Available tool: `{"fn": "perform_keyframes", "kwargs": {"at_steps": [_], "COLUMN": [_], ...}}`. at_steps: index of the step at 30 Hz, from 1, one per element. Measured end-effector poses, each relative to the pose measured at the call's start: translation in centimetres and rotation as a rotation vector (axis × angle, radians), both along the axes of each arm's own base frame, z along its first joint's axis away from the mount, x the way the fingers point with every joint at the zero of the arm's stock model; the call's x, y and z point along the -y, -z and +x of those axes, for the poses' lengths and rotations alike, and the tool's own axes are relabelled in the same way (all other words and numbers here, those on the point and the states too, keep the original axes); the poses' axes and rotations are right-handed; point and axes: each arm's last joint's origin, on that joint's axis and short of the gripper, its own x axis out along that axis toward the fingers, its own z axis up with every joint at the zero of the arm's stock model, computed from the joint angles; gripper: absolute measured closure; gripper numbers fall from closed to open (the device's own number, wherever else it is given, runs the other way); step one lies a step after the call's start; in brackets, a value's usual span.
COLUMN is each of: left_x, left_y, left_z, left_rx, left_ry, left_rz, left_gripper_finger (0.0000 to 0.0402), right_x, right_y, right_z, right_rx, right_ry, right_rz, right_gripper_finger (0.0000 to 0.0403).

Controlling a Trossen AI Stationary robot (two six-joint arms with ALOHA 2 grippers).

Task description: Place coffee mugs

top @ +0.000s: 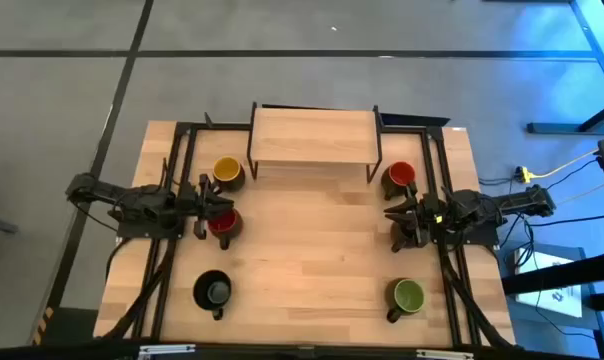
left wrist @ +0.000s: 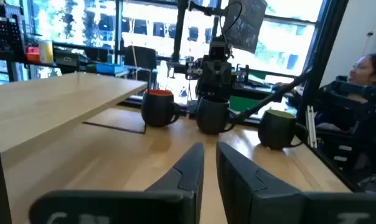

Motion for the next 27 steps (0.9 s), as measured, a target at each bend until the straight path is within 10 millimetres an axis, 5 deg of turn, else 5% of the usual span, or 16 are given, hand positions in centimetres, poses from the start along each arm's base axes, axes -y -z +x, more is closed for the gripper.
{"fn": "perform_keyframes", "kwargs": {"at_steps": [12,21,27], "left_x": [0.0,-1.1,-1.5], "left_y": [-0.4,-3.8,-6.2], "left_z": [0.0,-1.2,-2.3], "left_rx": [0.041,0.378,0.555], "left_ry": [-0.004,-0.212,-0.234], "left_rz": [-0.017,-0.517,-0.623], "left_gripper_finger": [0.0365,0.0365,0.0365], "right_x": [0.0,0.0,0.0], "right_y": [0.0,0.0,-0.1], "right_z": [0.0,0.0,0.0], "right_rx": [0.001,0.001,0.003], "right_ry": [0.001,0.000,-0.003], "right_rz": [0.000,0.031,0.088], "right_gripper_finger": [0.0358,0.0358,0.0358]}}
